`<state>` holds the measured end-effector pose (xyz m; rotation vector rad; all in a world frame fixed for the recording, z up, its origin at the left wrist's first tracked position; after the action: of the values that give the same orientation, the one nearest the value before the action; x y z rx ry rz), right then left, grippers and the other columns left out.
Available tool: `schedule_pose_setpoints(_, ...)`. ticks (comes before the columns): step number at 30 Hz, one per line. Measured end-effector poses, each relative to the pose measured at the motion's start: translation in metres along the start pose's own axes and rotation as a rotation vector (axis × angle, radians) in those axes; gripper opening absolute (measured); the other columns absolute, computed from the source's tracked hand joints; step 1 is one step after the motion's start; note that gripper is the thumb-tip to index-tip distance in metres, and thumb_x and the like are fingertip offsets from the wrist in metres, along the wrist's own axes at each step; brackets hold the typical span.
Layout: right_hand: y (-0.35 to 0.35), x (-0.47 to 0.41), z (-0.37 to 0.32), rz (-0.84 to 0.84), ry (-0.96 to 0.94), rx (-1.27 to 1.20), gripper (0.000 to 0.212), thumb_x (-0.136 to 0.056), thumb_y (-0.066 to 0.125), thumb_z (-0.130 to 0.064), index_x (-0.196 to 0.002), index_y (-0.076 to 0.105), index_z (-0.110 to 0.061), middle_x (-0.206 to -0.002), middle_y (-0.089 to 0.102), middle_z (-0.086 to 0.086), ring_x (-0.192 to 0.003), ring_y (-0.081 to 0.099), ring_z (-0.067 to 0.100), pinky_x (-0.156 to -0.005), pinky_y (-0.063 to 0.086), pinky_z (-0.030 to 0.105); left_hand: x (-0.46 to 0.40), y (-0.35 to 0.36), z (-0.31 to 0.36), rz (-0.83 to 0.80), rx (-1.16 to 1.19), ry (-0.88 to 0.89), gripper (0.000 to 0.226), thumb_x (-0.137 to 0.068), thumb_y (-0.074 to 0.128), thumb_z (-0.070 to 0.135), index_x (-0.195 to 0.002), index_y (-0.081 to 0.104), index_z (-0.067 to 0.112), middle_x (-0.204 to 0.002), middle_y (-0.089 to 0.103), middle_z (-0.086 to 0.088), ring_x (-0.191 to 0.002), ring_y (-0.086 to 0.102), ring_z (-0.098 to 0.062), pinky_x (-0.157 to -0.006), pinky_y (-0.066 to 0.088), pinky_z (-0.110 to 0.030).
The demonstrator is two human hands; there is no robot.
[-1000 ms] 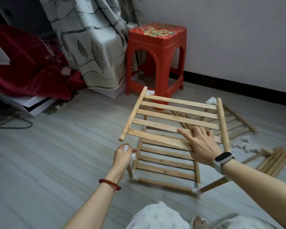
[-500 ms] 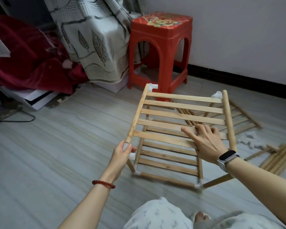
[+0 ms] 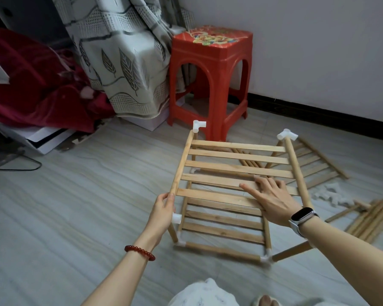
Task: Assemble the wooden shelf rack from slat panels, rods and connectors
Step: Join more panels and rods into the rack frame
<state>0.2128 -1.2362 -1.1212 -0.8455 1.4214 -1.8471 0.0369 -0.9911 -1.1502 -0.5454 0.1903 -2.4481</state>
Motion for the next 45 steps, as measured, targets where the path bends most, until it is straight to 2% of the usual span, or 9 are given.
schedule_pose_setpoints(7, 0.003, 0.002, 0.017, 0.036, -0.002, 0.039, 0.068, -0.095, 0.042, -0.021, -0.149, 0.003, -0.036, -0.139, 0.036, 0.014, -0.121, 0.040, 0.031, -0.103, 0.027, 0.046, -0.003, 0.020, 0.003, -0.066, -0.032, -0.128, 0.032, -0.100, 0.036, 0.033, -0.114, 0.050, 0.008, -0.076, 0.059, -0.002, -0.067, 0.055, -0.011, -0.062, 0.046, -0.021)
schedule_pose_setpoints(11, 0.006, 0.006, 0.022, -0.011, -0.027, 0.047, 0.069, -0.096, 0.038, -0.020, -0.149, -0.003, -0.035, -0.141, 0.029, 0.014, -0.124, 0.034, 0.030, -0.104, 0.026, 0.041, -0.009, 0.034, 0.023, -0.232, 0.135, -0.157, 0.036, -0.099, 0.041, 0.037, -0.130, 0.037, 0.019, -0.114, 0.059, -0.006, -0.104, 0.061, -0.022, -0.078, 0.055, -0.036)
schedule_pose_setpoints(16, -0.020, 0.013, 0.014, 0.180, -0.052, 0.103, 0.077, -0.062, 0.083, -0.011, -0.133, 0.053, -0.019, -0.102, 0.063, 0.019, -0.091, 0.064, 0.036, -0.076, 0.052, 0.053, 0.003, 0.047, 0.029, -0.129, 0.137, -0.061, 0.049, -0.095, 0.048, 0.040, -0.138, 0.036, 0.020, -0.101, 0.057, -0.006, -0.076, 0.062, -0.015, -0.057, 0.053, -0.023)
schedule_pose_setpoints(21, -0.016, 0.022, 0.014, 0.175, -0.054, 0.075, 0.074, -0.067, 0.081, -0.017, -0.135, 0.050, -0.023, -0.104, 0.063, 0.018, -0.093, 0.064, 0.036, -0.071, 0.052, 0.051, 0.026, 0.050, 0.022, -0.169, -0.039, 0.161, 0.052, -0.093, 0.052, 0.039, -0.141, 0.032, 0.038, -0.129, 0.039, 0.000, -0.119, 0.047, -0.016, -0.091, 0.052, -0.035)
schedule_pose_setpoints(25, -0.011, 0.024, 0.017, 0.170, -0.030, 0.023, 0.064, -0.079, 0.072, -0.021, -0.139, 0.046, -0.025, -0.112, 0.060, 0.019, -0.100, 0.061, 0.036, -0.082, 0.047, 0.053, 0.044, 0.049, 0.022, -0.113, -0.185, 0.297, 0.055, -0.091, 0.059, 0.031, -0.141, 0.037, 0.024, -0.133, 0.037, 0.004, -0.117, 0.038, -0.003, -0.092, 0.033, -0.004)
schedule_pose_setpoints(29, 0.002, 0.025, 0.023, 0.095, 0.014, -0.014, 0.060, -0.095, 0.049, -0.023, -0.147, 0.022, -0.034, -0.133, 0.046, 0.015, -0.120, 0.046, 0.033, -0.102, 0.030, 0.051, 0.056, 0.044, 0.015, -0.048, -0.165, 0.337, 0.048, -0.090, 0.061, 0.021, -0.135, 0.044, 0.022, -0.137, 0.040, 0.003, -0.124, 0.044, -0.012, -0.105, 0.036, -0.029)
schedule_pose_setpoints(32, 0.009, 0.023, 0.024, 0.037, 0.030, -0.020, 0.058, -0.100, 0.034, -0.027, -0.149, 0.004, -0.039, -0.142, 0.033, 0.011, -0.131, 0.033, 0.028, -0.108, 0.018, 0.047, 0.057, 0.043, 0.018, 0.027, -0.050, 0.281, 0.028, -0.092, 0.058, 0.017, -0.117, 0.053, 0.026, -0.123, 0.048, 0.002, -0.108, 0.058, -0.030, -0.093, 0.049, -0.051)
schedule_pose_setpoints(37, 0.006, 0.022, 0.027, 0.003, 0.046, -0.028, 0.063, -0.094, 0.029, -0.021, -0.149, 0.001, -0.038, -0.145, 0.027, 0.009, -0.132, 0.029, 0.026, -0.108, 0.017, 0.046, 0.060, 0.042, 0.028, 0.190, -0.173, 0.392, 0.011, -0.092, 0.058, 0.019, -0.102, 0.062, 0.017, -0.105, 0.062, 0.001, -0.097, 0.058, -0.012, -0.080, 0.041, -0.005)
schedule_pose_setpoints(45, 0.002, 0.031, 0.036, -0.028, 0.246, -0.048, 0.074, -0.091, 0.050, -0.039, -0.150, 0.007, -0.028, -0.154, 0.020, 0.000, -0.142, 0.016, 0.020, -0.114, 0.013, 0.052, 0.056, 0.043, 0.017, 0.149, 0.144, 0.239, 0.021, -0.096, 0.047, 0.003, -0.104, 0.062, 0.016, -0.102, 0.060, -0.012, -0.081, 0.062, -0.013, -0.067, 0.055, -0.016)
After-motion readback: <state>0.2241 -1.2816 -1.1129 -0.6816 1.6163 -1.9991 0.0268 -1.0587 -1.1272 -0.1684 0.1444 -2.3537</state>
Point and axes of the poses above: each hand's wrist, its own x-axis away from the middle knuckle, its own y-axis out of the palm, z = x × y, the point moved 6 cm from there along -x, towards the middle knuckle
